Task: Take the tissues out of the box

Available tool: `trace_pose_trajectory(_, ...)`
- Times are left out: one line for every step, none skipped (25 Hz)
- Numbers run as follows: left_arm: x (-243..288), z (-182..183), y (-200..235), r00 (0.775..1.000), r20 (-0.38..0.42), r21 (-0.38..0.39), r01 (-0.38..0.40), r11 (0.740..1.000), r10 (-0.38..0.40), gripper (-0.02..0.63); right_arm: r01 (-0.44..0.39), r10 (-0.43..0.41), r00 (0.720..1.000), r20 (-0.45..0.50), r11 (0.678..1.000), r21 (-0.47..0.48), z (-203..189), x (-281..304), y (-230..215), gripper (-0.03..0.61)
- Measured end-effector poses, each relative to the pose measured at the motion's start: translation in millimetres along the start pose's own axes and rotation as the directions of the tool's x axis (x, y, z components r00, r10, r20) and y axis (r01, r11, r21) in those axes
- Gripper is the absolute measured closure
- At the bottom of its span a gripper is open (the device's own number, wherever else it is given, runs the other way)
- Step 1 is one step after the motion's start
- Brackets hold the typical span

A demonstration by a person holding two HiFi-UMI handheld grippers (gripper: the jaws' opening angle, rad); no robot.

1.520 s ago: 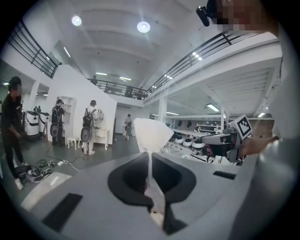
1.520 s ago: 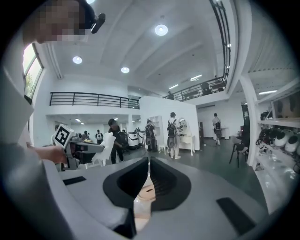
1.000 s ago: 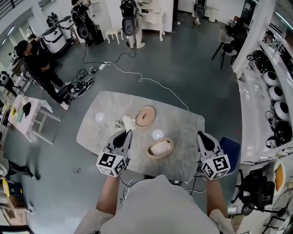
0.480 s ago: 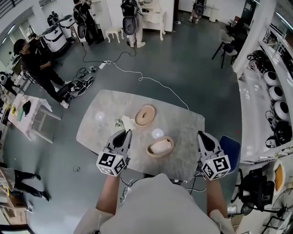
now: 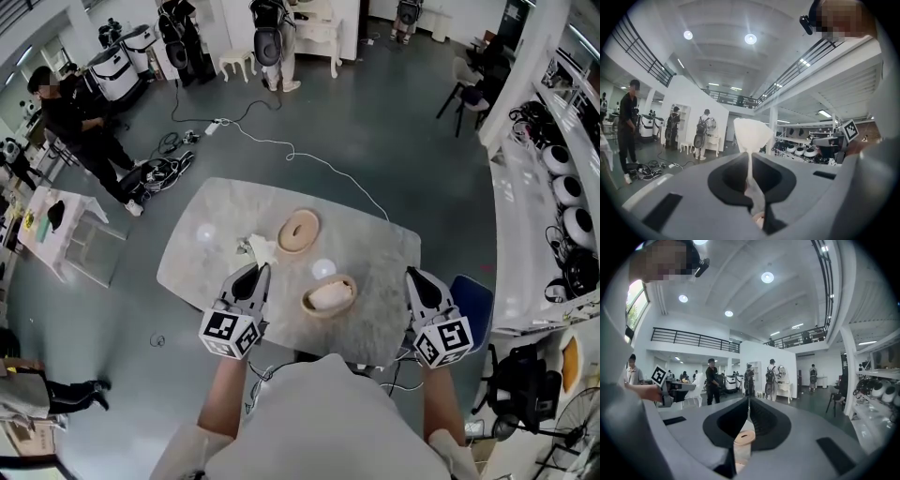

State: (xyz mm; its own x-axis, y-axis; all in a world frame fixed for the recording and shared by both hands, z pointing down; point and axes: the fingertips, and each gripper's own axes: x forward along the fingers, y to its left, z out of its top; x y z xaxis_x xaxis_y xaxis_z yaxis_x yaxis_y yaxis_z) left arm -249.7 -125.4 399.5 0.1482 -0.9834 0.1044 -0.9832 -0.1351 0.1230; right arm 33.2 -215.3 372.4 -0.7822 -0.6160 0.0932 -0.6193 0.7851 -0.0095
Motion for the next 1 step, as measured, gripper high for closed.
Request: trace_pose_trajectory(0.0,-0.8,0.2,1.0,0.002,-0.001,-0.003,1.0,0.003,0.592,0.001,-0.001,1.0,0.0,1.0,0.0,-0.4,-0.3,-0.4,0.541)
